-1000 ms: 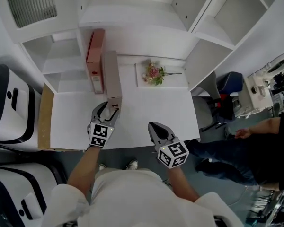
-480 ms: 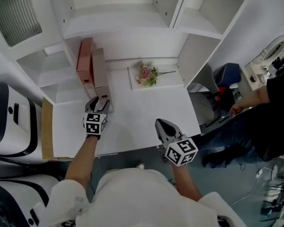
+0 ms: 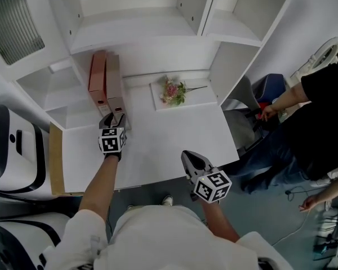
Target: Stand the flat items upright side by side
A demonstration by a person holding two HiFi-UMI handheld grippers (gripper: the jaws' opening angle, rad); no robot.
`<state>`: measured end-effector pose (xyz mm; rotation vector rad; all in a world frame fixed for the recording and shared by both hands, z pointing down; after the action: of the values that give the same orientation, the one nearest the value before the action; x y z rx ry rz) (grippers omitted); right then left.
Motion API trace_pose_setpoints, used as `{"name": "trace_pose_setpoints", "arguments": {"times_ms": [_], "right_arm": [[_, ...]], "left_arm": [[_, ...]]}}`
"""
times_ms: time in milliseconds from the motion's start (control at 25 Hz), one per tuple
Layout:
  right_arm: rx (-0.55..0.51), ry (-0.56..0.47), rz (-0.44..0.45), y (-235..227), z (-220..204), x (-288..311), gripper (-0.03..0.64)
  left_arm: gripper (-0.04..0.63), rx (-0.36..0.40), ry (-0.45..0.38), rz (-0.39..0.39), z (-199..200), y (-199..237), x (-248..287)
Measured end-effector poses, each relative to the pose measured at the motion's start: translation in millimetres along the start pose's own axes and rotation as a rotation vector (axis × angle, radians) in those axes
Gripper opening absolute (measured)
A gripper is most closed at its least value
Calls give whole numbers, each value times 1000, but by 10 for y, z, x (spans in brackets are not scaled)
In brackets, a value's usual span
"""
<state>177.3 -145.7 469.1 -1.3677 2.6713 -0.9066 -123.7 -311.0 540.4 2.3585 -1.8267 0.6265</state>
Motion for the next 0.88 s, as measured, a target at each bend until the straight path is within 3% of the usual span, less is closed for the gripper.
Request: {"name": "trace_pose_setpoints", "arguments": {"times_ms": [160, 360, 520, 880], "right_arm": [[-14, -9, 0, 31, 14, 18, 2], [-26, -17, 3, 114, 0, 24, 2], [-33, -18, -7, 129, -10, 5, 2], [-8, -21, -68, 63, -90, -161, 2]], "left_arm": [[197, -17, 50, 80, 14, 114, 46], [206, -34, 83, 93, 21, 183, 76], [325, -120, 93, 125, -12, 328, 103], [348, -84, 100, 173, -20, 451, 255]]}}
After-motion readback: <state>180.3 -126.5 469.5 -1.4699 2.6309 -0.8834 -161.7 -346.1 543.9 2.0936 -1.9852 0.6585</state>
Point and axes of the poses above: the fingertips, and each gripper's own axes: x forward along the fingers, y to its left, z out of its top, the point moved 5 cm from there along -x, backward along the fingers, and after that the axes turned 12 degrees about x, right-handed, at the moved point
